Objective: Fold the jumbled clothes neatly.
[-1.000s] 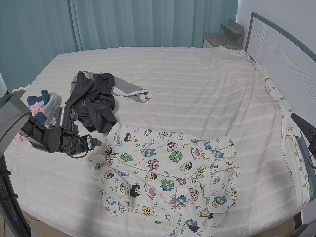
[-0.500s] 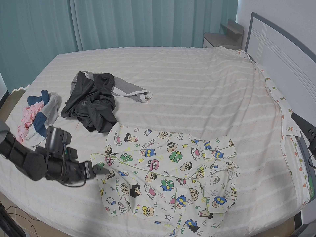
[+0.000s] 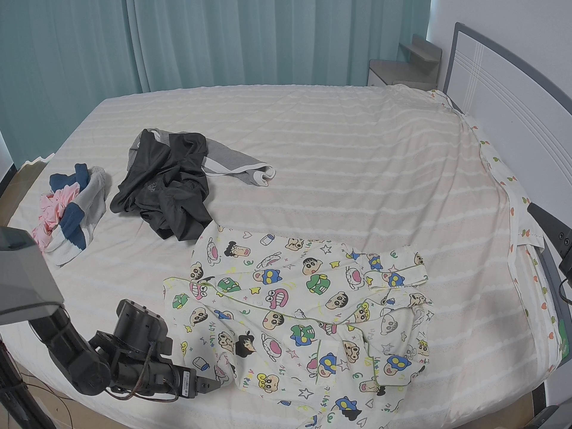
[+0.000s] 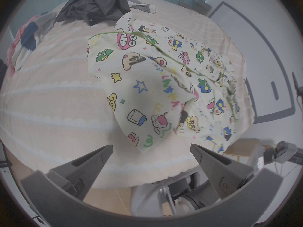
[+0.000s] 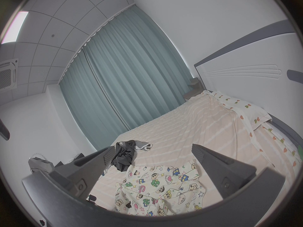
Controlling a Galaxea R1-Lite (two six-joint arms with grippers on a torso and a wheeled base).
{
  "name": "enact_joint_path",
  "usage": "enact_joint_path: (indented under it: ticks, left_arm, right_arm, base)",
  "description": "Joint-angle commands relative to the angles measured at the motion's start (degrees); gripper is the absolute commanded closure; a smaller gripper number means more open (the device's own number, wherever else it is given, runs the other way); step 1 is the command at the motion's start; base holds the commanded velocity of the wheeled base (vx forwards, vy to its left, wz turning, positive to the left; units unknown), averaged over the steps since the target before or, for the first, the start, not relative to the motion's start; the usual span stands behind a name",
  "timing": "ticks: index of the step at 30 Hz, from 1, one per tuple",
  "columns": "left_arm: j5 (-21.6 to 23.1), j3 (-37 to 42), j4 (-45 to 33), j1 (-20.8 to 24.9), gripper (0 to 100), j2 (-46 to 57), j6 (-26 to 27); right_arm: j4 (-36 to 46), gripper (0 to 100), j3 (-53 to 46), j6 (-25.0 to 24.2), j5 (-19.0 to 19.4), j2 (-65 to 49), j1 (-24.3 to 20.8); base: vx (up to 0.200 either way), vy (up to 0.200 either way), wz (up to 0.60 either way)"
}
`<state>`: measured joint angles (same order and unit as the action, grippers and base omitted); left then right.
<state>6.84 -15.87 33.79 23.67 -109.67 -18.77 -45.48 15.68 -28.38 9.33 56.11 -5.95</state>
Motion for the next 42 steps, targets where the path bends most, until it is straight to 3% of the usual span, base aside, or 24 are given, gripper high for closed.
enact_joint_path:
  ticks: [1,7,12,23,42]
  left_arm:
    - [-4.91,1.37,5.23,3.92,0,-9.86,0.23]
    - [-7.28,1.37,10.59,4.98,0,-11.53,0.58]
    - [-12.38,1.28,11.12,6.38,0,-13.12,5.85]
    - [-15.89,0.58,15.78,7.53,0,-15.49,6.03]
    - [-17.83,-1.35,17.36,7.53,0,-17.77,6.03]
  right_arm:
    - [-0.04,0,0.06,-0.01,-0.01,-0.04,-0.03]
    - [-0.04,0,0.06,-0.01,-0.01,-0.04,-0.03]
    - [-0.04,0,0.06,-0.01,-0.01,-0.04,-0.03]
    - [-0.04,0,0.06,-0.01,-0.01,-0.04,-0.03]
    - [-0.04,0,-0.03,-0.01,0.08,-0.04,-0.03]
  base:
    - [0.000,0.000,0.00]
    - [0.000,0.000,0.00]
    - [0.000,0.000,0.00]
    - [0.000,0.000,0.00]
    - [0.000,0.000,0.00]
